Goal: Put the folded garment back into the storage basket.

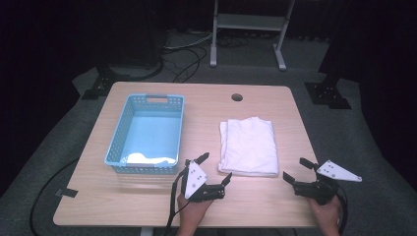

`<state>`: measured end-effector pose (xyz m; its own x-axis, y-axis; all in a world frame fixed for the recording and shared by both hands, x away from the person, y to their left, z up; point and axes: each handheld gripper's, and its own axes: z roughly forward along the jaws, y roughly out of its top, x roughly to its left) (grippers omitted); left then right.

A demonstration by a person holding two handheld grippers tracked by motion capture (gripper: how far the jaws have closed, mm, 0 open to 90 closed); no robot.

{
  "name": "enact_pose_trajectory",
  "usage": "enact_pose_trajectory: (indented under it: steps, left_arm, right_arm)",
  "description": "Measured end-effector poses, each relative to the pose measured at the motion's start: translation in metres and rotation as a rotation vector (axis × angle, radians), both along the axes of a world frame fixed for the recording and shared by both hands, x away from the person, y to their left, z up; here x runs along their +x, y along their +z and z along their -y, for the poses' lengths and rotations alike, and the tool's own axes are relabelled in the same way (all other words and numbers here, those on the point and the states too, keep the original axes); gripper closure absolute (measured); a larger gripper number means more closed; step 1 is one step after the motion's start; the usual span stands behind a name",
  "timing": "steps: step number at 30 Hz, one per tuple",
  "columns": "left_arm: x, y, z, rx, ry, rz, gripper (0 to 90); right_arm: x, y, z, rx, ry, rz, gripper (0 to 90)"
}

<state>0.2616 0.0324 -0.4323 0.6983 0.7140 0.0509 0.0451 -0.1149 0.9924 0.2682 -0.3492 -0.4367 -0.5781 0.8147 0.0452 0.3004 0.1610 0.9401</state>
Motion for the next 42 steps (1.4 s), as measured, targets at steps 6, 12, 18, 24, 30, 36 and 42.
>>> enact_pose_trajectory:
  steps: [6, 12, 18, 24, 30, 36, 42]
  left_arm:
    - [0.003, 0.0, 0.003, 0.004, -0.028, -0.034, 9.4]
    - [0.006, 0.005, 0.004, -0.015, -0.04, -0.091, 9.4]
    - [0.007, 0.012, 0.007, -0.027, -0.059, -0.123, 9.4]
    - [0.01, 0.019, 0.009, -0.028, -0.07, -0.171, 9.4]
    - [0.014, 0.027, 0.009, -0.038, -0.081, -0.223, 9.4]
    - [0.018, 0.033, 0.01, -0.05, -0.086, -0.262, 9.4]
    - [0.022, 0.039, 0.012, -0.059, -0.096, -0.297, 9.4]
  right_arm:
    - [0.0, 0.002, 0.001, 0.011, -0.003, -0.001, 12.5]
    - [0.001, 0.005, 0.001, 0.009, -0.001, -0.01, 11.6]
    - [0.002, 0.012, 0.0, 0.0, 0.002, -0.005, 11.6]
    - [0.004, 0.019, 0.001, -0.002, 0.001, -0.005, 11.6]
    - [0.008, 0.026, 0.001, -0.007, 0.004, -0.017, 11.6]
    - [0.011, 0.035, 0.001, -0.017, 0.007, -0.034, 11.6]
    - [0.015, 0.044, 0.001, -0.026, 0.01, -0.049, 11.6]
